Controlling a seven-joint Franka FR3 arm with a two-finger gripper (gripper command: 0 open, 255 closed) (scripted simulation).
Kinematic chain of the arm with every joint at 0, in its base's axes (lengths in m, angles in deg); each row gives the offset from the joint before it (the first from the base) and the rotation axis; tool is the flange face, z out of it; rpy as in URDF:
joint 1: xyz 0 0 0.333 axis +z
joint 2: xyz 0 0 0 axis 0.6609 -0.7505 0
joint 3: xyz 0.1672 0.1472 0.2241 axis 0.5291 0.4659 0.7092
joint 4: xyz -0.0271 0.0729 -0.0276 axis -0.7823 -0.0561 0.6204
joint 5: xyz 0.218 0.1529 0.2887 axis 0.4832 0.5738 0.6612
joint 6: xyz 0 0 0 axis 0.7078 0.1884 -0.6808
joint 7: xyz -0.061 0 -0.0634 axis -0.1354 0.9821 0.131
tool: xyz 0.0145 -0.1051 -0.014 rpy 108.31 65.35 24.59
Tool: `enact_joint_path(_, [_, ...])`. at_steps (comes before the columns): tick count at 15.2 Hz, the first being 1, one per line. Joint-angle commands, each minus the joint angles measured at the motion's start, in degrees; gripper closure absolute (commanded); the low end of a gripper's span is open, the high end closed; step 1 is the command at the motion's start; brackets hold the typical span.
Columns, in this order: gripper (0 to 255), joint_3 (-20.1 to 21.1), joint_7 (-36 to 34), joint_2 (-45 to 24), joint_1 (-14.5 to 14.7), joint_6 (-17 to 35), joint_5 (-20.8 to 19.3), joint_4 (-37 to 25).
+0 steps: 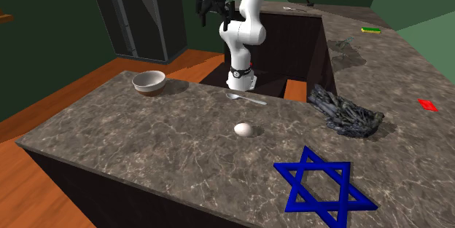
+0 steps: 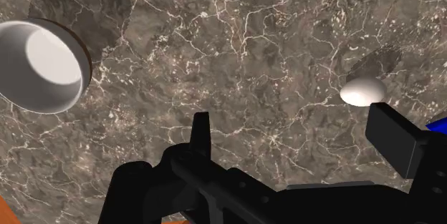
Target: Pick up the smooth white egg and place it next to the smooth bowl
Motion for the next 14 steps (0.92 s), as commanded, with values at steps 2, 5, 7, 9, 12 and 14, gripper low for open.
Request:
enact_joint_path(2, [0, 1.5, -2.1, 0.7, 0.1, 1.8, 0.4, 1.9])
enact_joint_path(5, [0, 6.1, -8.4, 1.9, 0.2, 7.2, 1.5, 6.9])
enact_joint_path(7, [0, 9.4, -12.7, 2.0, 0.3, 10.9, 2.2, 9.6])
enact_joint_path(9, [0, 12.8, -17.2, 1.4, 0.3, 14.7, 2.8, 11.9])
enact_joint_path(12, [0, 18.3, -24.2, -0.7, -0.1, 20.5, 3.2, 14.4])
enact_joint_path(14, [0, 22.3, -29.1, -2.9, -0.9, 24.4, 3.1, 15.4])
